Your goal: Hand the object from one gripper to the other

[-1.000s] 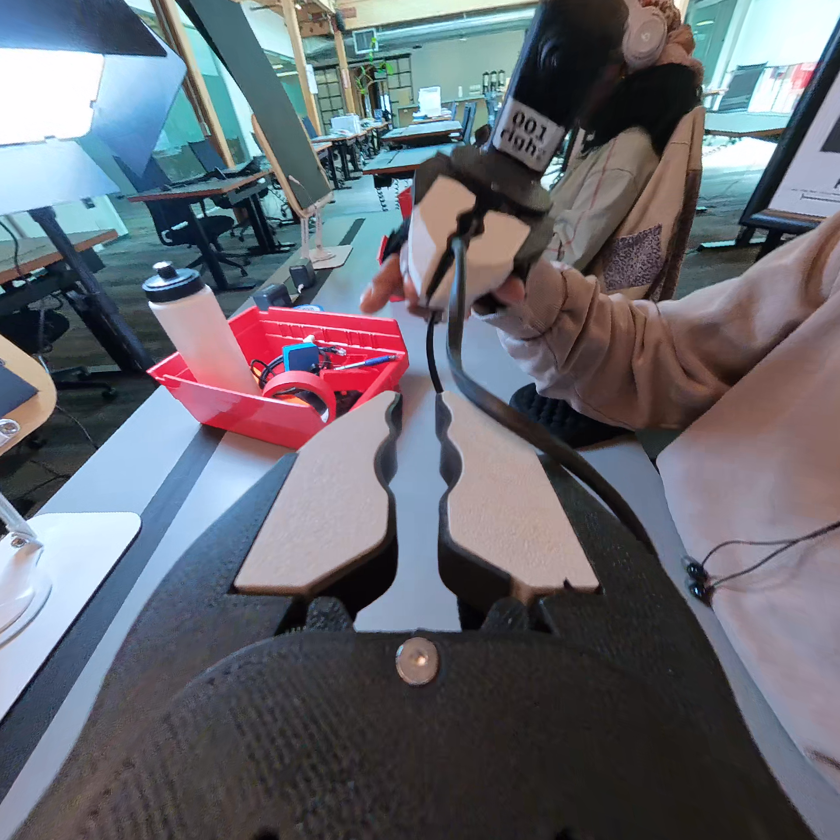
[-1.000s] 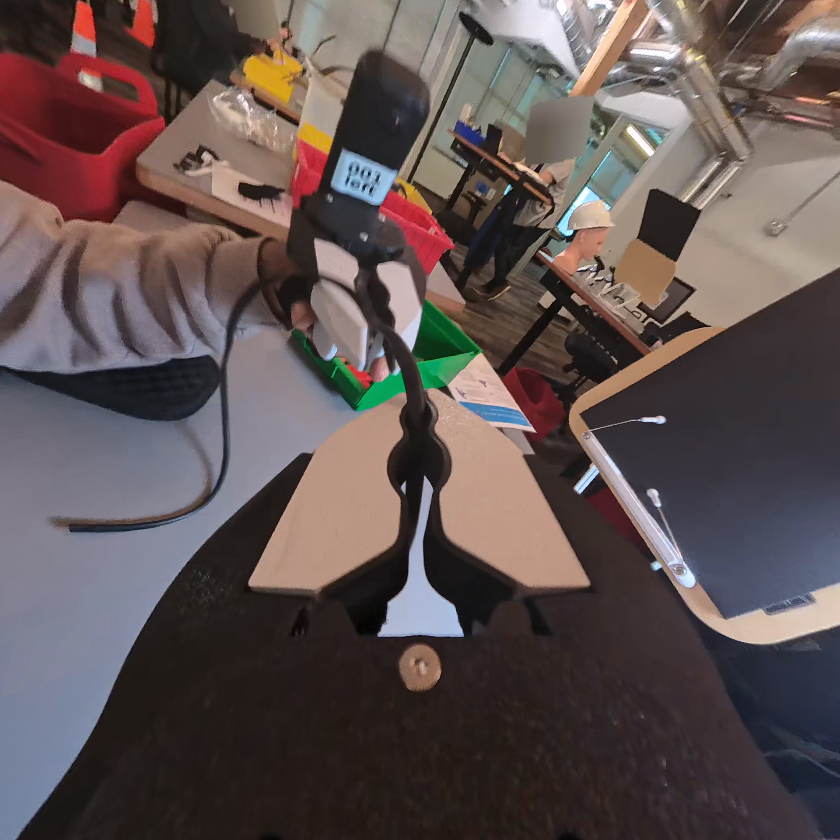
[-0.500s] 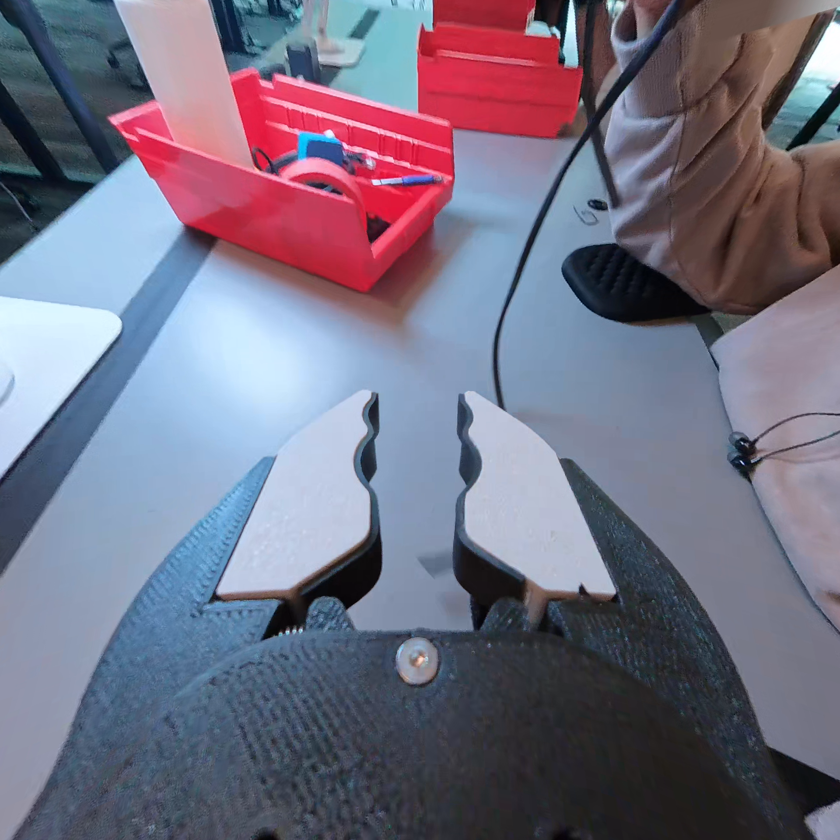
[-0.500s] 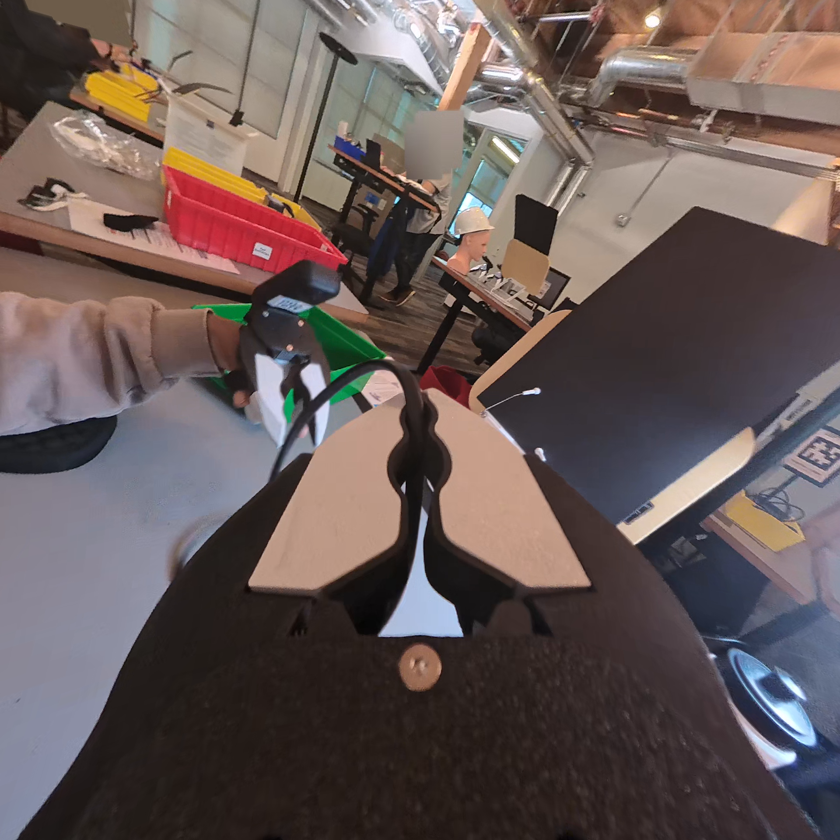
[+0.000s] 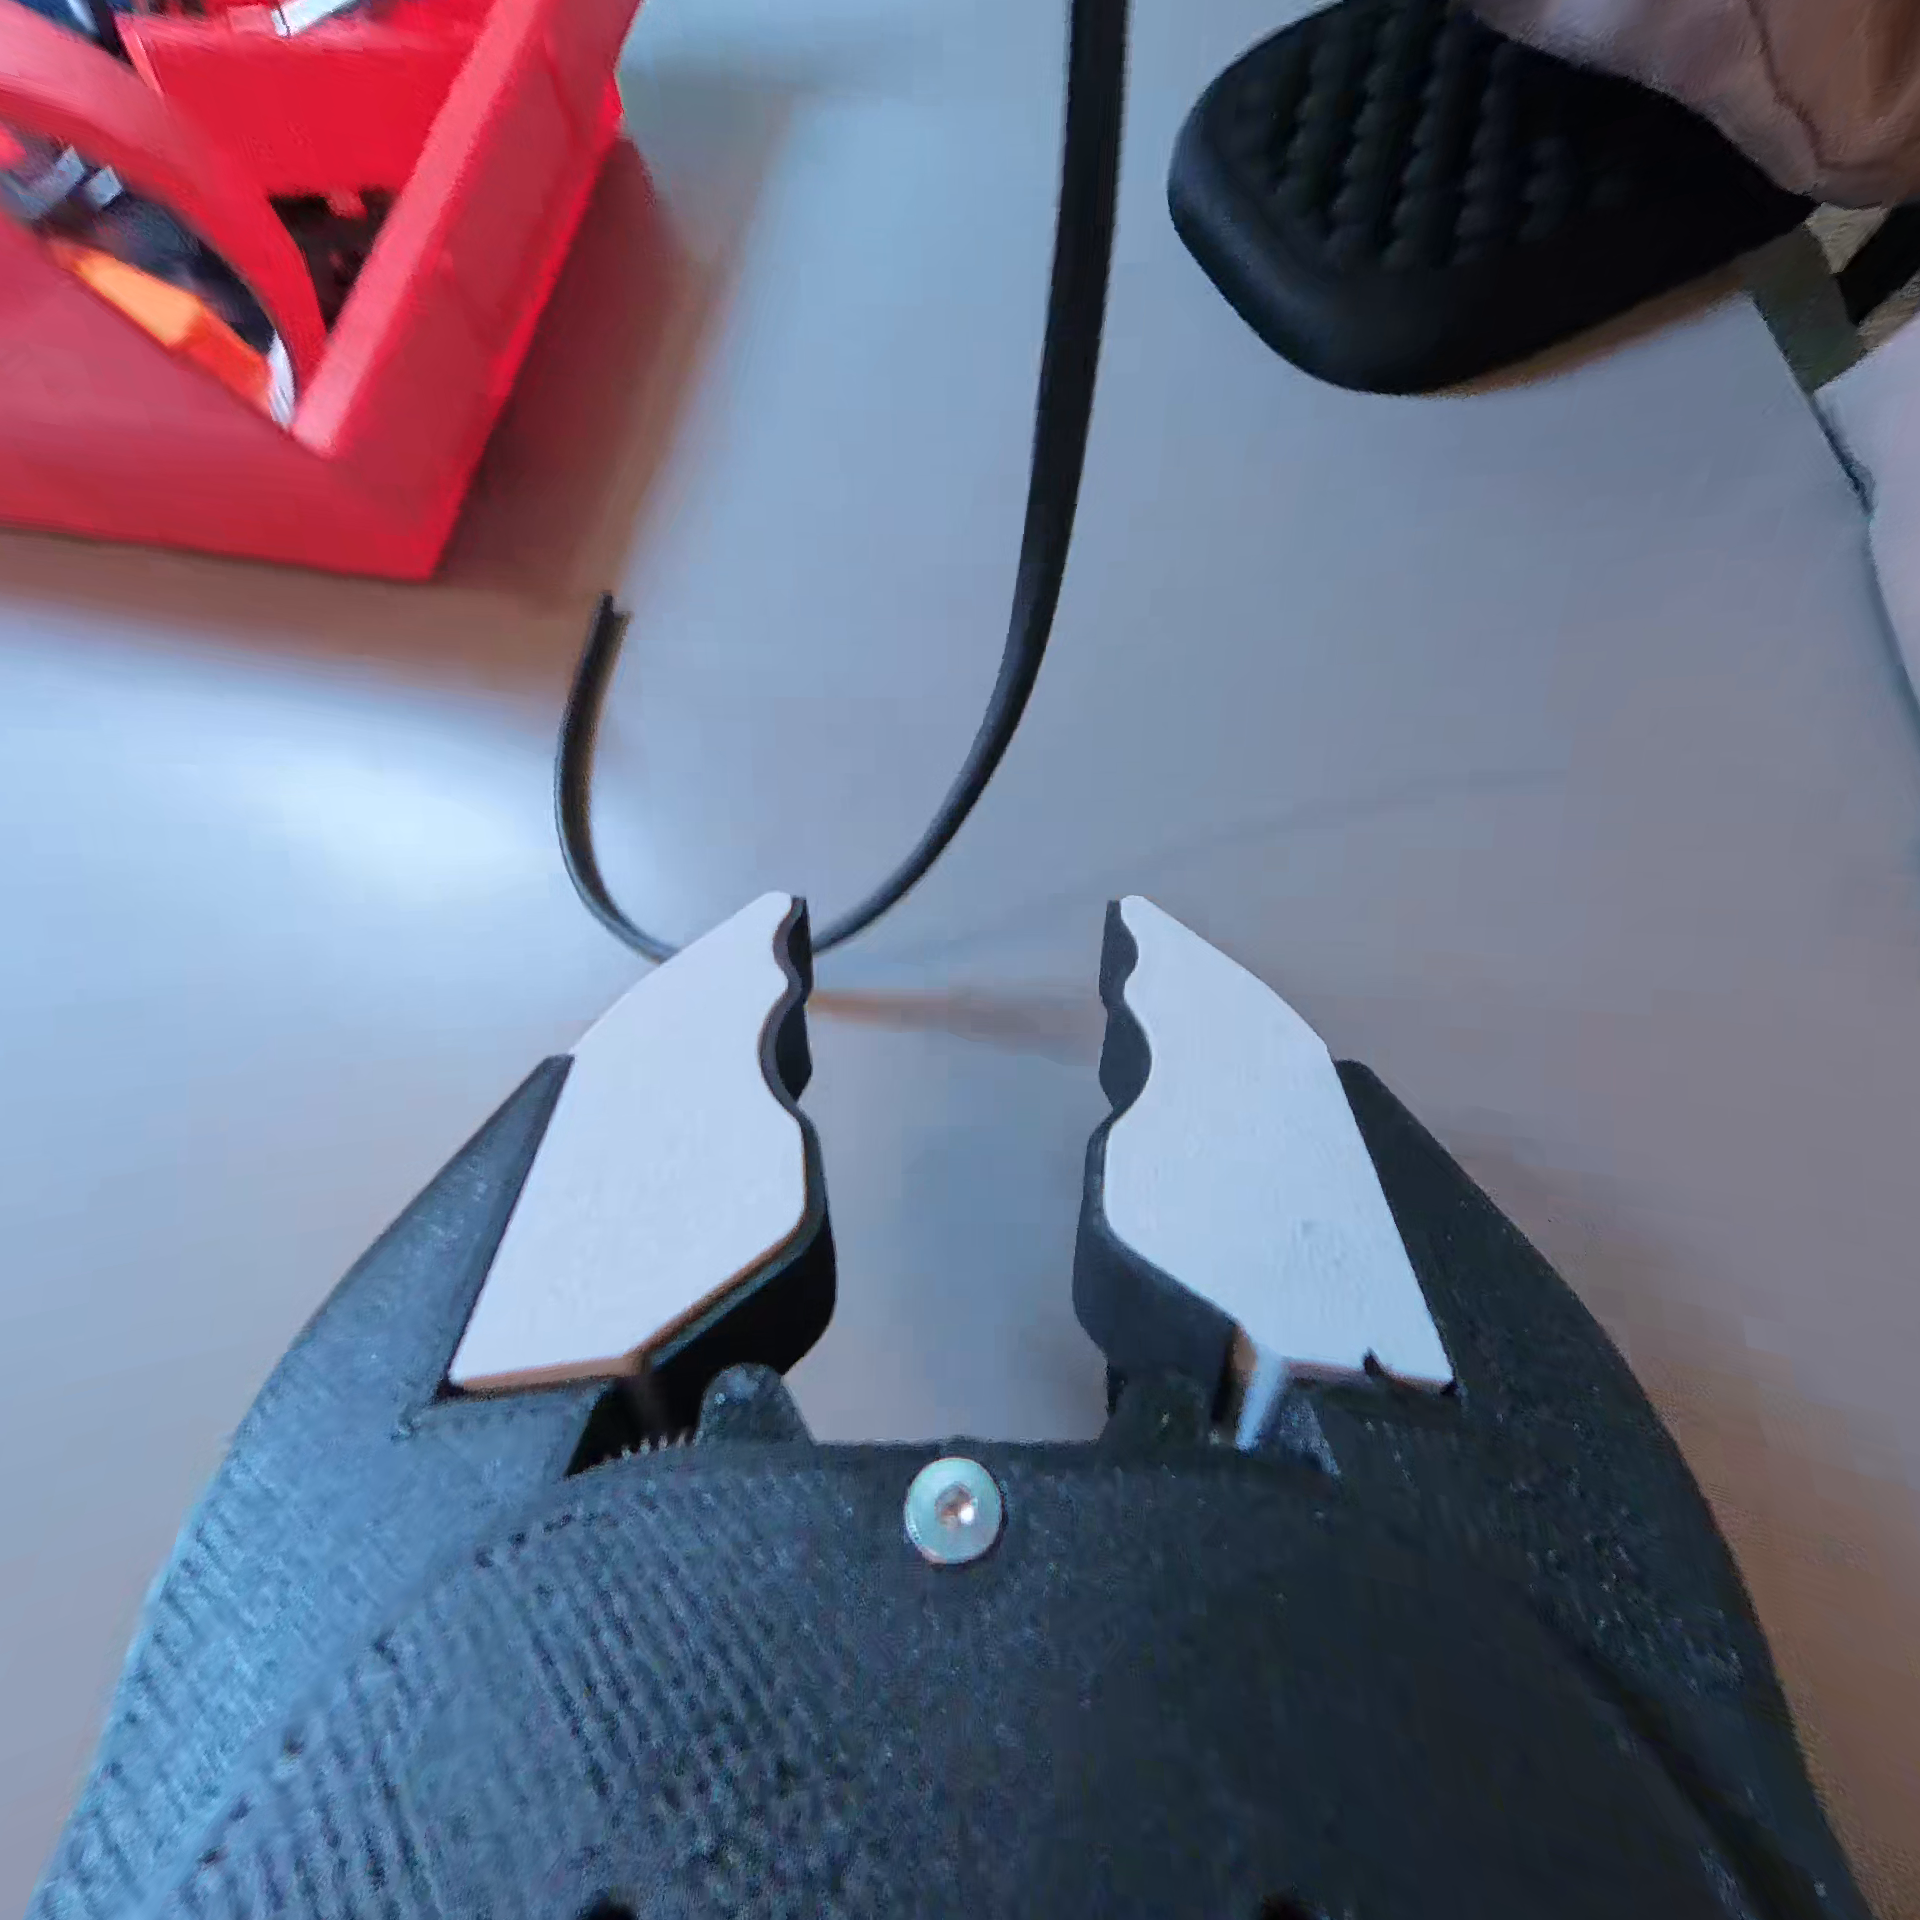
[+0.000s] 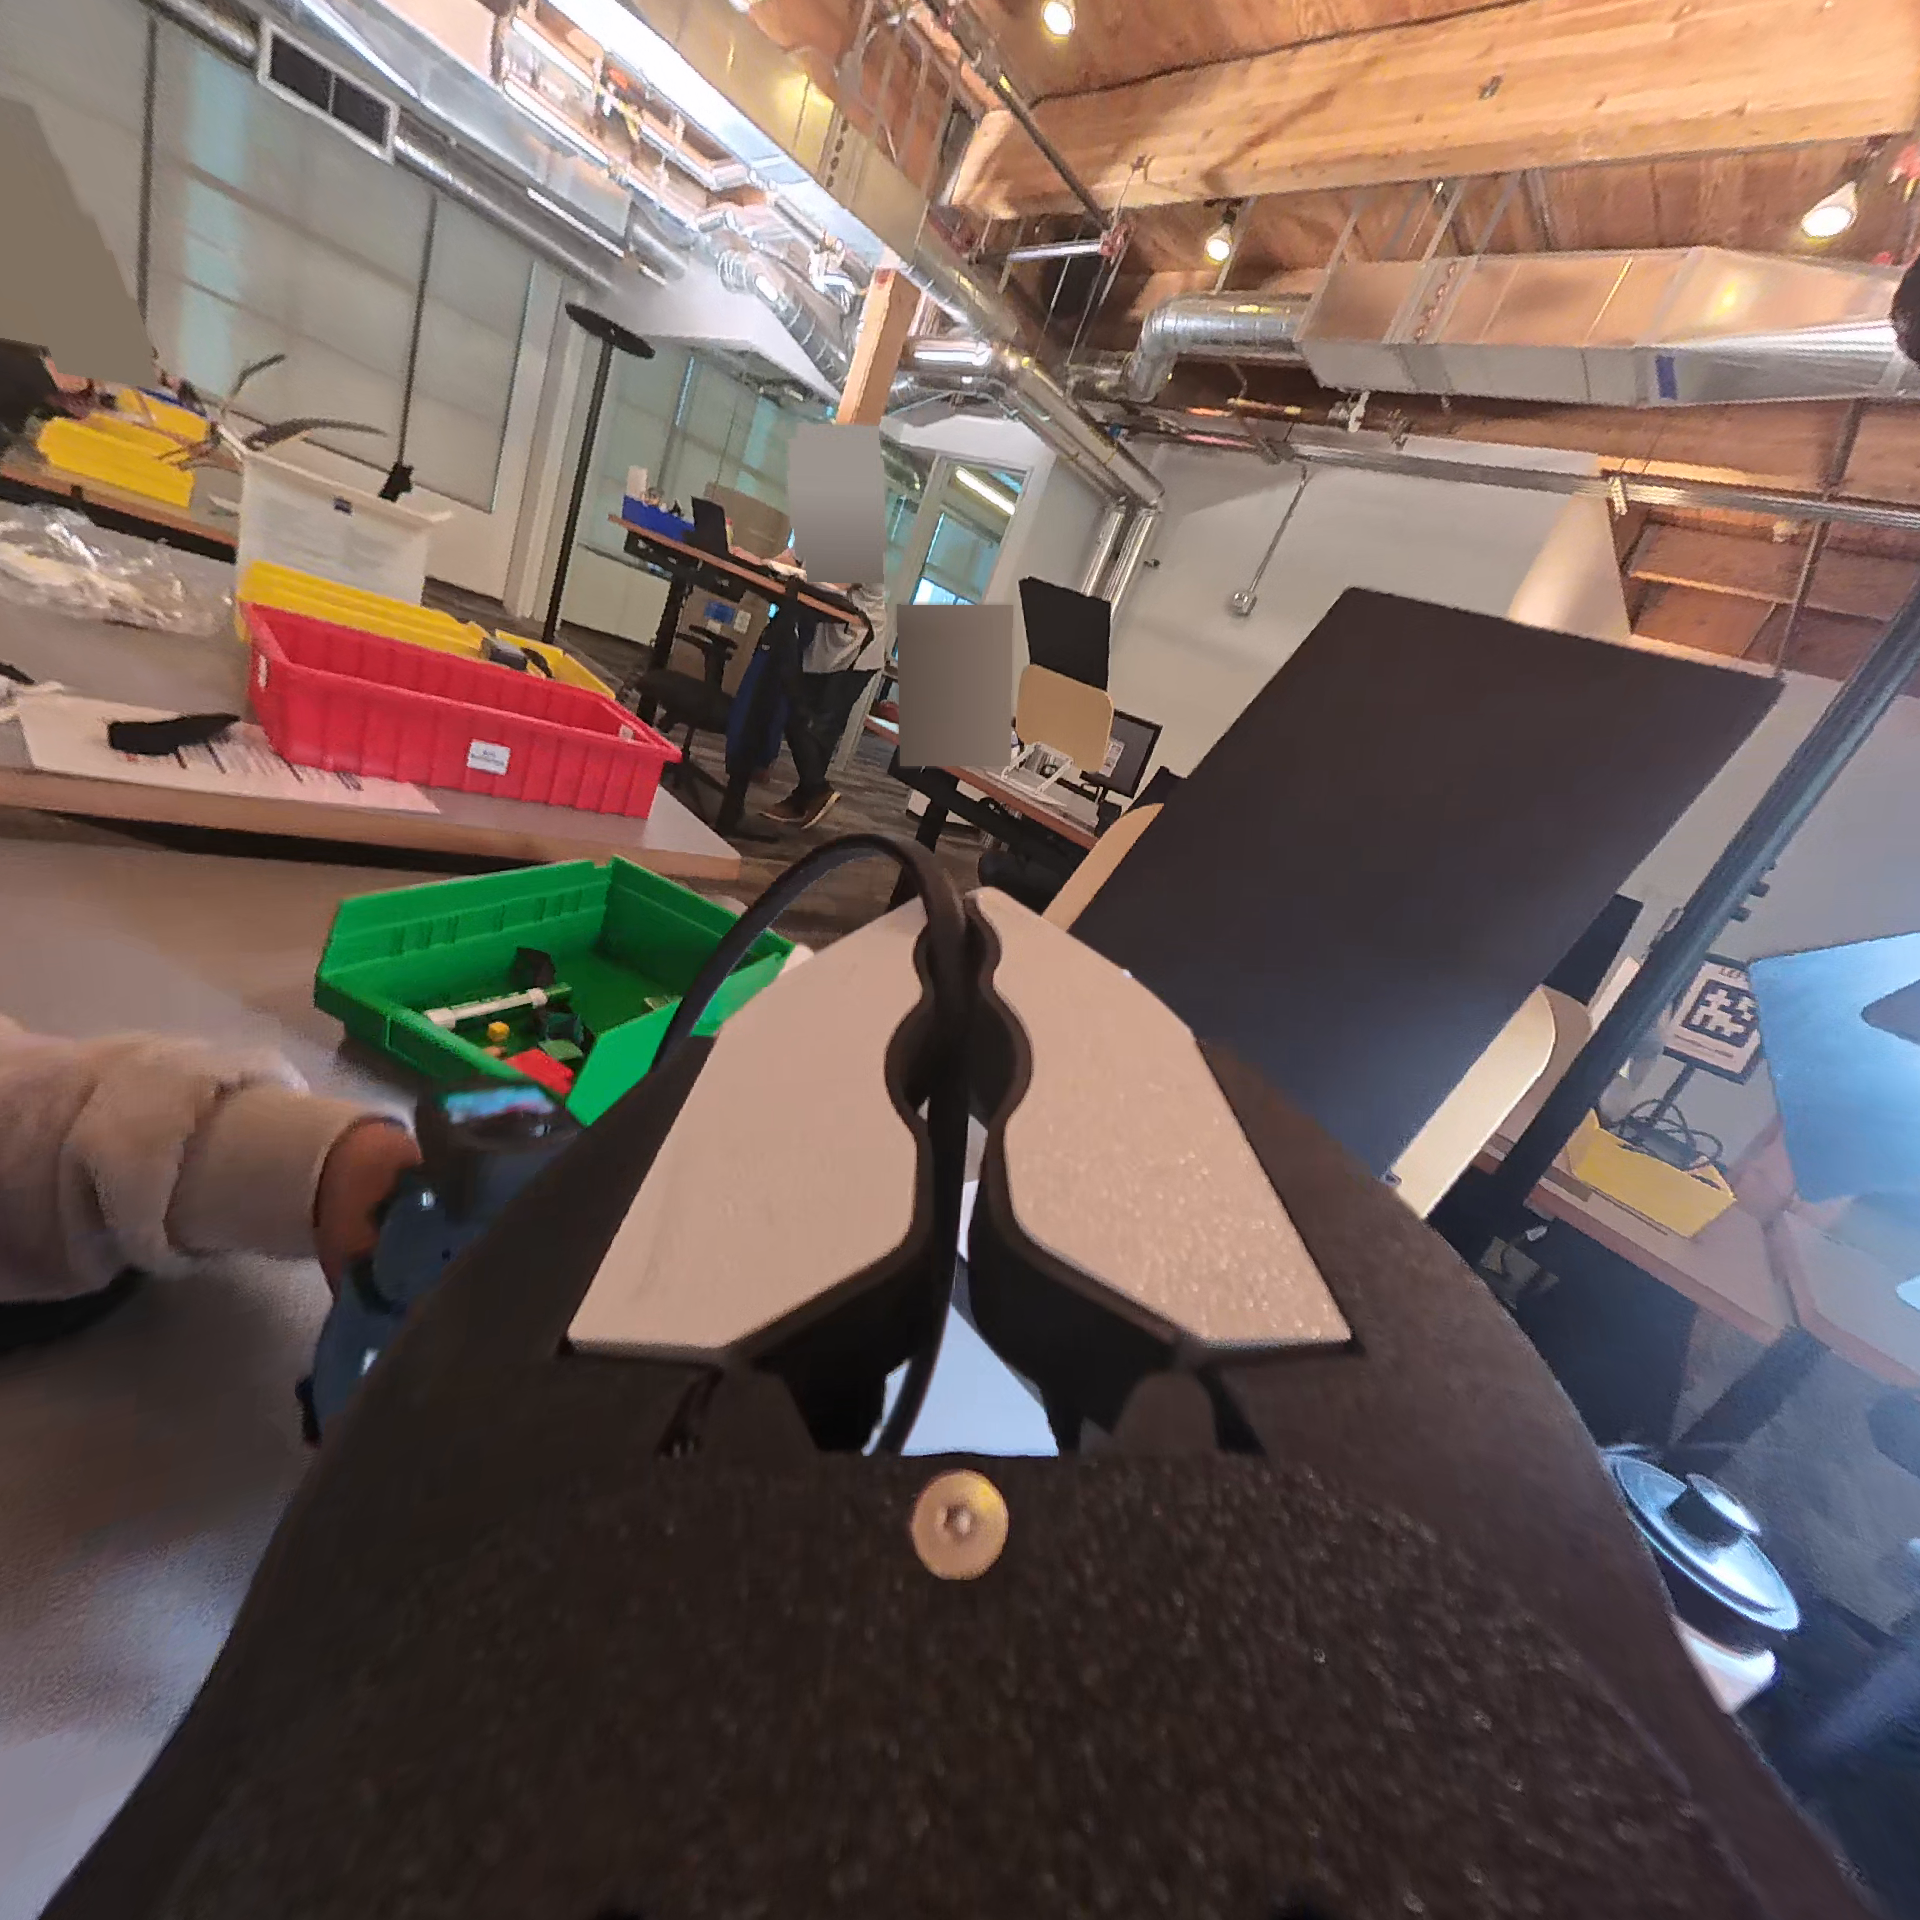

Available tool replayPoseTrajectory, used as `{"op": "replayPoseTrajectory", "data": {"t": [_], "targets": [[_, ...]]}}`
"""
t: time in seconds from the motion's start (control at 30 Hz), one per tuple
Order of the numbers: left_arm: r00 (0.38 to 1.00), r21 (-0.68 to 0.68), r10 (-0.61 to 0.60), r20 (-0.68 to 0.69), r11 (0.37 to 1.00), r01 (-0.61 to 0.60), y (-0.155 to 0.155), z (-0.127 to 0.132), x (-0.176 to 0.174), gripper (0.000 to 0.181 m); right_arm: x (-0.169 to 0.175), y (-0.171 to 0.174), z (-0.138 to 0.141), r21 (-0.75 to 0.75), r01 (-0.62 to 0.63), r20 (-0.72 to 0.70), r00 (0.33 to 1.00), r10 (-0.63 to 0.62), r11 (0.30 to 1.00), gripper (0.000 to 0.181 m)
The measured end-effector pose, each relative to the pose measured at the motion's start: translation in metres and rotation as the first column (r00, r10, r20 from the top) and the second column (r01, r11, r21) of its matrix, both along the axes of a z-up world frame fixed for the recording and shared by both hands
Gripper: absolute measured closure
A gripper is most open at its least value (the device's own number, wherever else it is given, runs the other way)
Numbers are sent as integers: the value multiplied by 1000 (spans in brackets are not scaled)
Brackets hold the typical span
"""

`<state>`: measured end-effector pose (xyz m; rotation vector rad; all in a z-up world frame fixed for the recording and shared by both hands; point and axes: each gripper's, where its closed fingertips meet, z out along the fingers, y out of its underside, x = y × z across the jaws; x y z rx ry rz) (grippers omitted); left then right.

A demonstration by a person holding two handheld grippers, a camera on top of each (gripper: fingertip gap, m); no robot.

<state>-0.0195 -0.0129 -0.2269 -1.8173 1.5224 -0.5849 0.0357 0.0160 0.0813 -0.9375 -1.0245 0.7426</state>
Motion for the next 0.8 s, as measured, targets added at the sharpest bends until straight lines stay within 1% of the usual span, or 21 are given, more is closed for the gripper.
{"op": "replayPoseTrajectory", "data": {"t": [0.03, 0.1, 0.13, 0.17, 0.2, 0.23, 0.27, 0.3, 0.33, 0.37, 0.43, 0.5, 0.57, 0.63, 0.7, 0.8], "targets": [[1000, 50, 9, 13, 999, -10, 4, -1, 8, 127, 1, -5, 4, 1, -15, -18, 1000, 15, 1000, 181], [997, 214, 65, -34, 975, -56, 21, -8, 14, 129, 4, -15, 13, 6, -41, -61, 997, 41, 999, 181], [995, 288, 76, -72, 956, -52, 26, -12, 14, 140, 6, -18, 17, 7, -39, -78, 996, 40, 999, 181], [993, 336, 67, -96, 941, -31, 26, -13, 15, 172, 10, -20, 22, 11, -35, -101, 994, 35, 999, 181], [992, 376, 81, -97, 926, -39, 30, -9, 13, 177, 16, -20, 26, 4, -29, -121, 992, 29, 1000, 181], [989, 395, 126, -82, 915, -84, 36, -1, 7, 177, 21, -19, 29, -7, -23, -132, 991, 22, 1000, 181], [985, 377, 168, -39, 916, -141, 42, 10, 0, 177, 29, -14, 32, -20, -7, -150, 989, 4, 1000, 181], [980, 324, 195, 46, 925, -199, 44, 26, -5, 177, 36, -8, 34, -38, 13, -164, 986, -19, 999, 181], [963, 249, 218, 158, 935, -252, 45, 45, -10, 177, 41, 0, 33, -62, 28, -161, 986, -37, 998, 181], [931, 166, 235, 279, 943, -288, 45, 66, -15, 177, 45, 9, 30, -89, 42, -149, 987, -55, 995, 181], [843, 28, 242, 480, 956, -290, 40, 109, -25, 177, 45, 28, 18, -120, 81, -108, 990, -94, 990, 181], [756, -32, 231, 613, 963, -269, 32, 146, -36, 177, 30, 36, -5, -156, 48, -3, 999, -49, 987, 181], [691, -48, 202, 694, 971, -236, 21, 175, -43, 177, 8, 37, -27, -194, -12, 79, 997, 28, 981, 181], [654, -33, 182, 735, 972, -233, 13, 196, -48, 177, -15, 29, -45, -214, -80, 128, 986, 110, 973, 181], [643, -6, 156, 750, 974, -228, 5, 209, -50, 177, -37, 17, -61, -232, -147, 174, 966, 190, 962, 181], [650, 25, 136, 748, 972, -232, -2, 217, -49, 177, -63, -4, -80, -223, -232, 218, 935, 280, 947, 181]]}}
